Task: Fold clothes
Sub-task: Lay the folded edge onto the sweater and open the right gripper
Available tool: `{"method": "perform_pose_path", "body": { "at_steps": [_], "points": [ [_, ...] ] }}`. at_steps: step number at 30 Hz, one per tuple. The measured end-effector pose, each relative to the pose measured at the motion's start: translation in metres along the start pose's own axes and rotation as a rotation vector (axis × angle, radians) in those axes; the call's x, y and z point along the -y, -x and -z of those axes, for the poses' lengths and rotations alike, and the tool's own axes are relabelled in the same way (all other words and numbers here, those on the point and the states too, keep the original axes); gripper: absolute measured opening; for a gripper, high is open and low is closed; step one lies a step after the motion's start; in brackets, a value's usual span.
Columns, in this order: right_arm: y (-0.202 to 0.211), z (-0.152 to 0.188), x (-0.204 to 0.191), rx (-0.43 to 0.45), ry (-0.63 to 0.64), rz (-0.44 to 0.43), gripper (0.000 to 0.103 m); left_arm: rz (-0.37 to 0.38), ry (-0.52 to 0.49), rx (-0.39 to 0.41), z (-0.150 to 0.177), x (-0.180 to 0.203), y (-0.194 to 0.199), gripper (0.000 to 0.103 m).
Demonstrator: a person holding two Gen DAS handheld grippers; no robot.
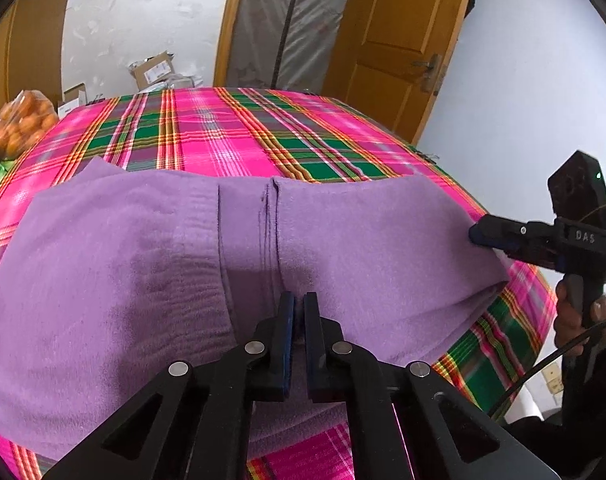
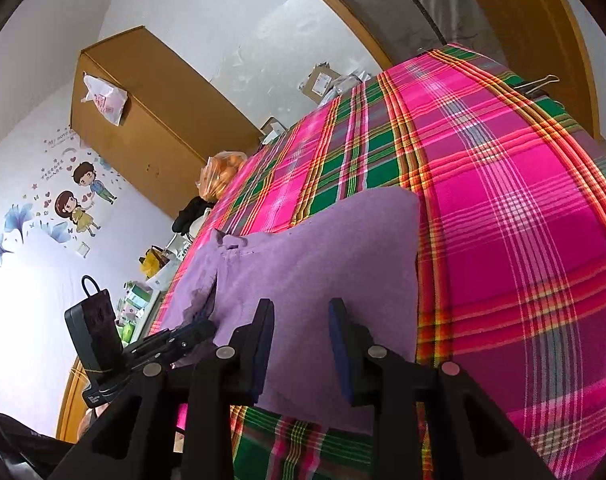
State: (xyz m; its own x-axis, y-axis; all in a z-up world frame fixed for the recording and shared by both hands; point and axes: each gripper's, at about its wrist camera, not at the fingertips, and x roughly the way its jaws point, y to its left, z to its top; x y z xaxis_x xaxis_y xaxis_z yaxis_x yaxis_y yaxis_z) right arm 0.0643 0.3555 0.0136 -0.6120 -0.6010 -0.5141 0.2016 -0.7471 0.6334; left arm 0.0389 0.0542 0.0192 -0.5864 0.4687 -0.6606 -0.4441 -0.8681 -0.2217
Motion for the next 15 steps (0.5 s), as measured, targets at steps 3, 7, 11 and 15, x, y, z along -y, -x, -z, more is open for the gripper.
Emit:
{"method": "perform_pose_path", "body": {
  "at_steps": [3,7,11,15],
  "points": [
    [0.002,-0.003,0.001,0.019,0.009,0.013,0.029,0.001,-0.009,0.014,-0.007,0.0,0.006,0.007],
    [0.005,-0.01,0.001,0.088,0.038,0.061,0.029,0.002,-0.047,0.066,-0.026,0.01,0.011,0.012],
    [0.001,-0.023,0.001,0.12,0.061,0.159,0.029,0.022,-0.074,0.076,-0.048,0.022,-0.001,0.015],
    [-0.005,-0.035,0.007,0.129,0.052,0.197,0.029,0.027,-0.093,0.076,-0.065,0.029,-0.017,0.015]
  ]
}}
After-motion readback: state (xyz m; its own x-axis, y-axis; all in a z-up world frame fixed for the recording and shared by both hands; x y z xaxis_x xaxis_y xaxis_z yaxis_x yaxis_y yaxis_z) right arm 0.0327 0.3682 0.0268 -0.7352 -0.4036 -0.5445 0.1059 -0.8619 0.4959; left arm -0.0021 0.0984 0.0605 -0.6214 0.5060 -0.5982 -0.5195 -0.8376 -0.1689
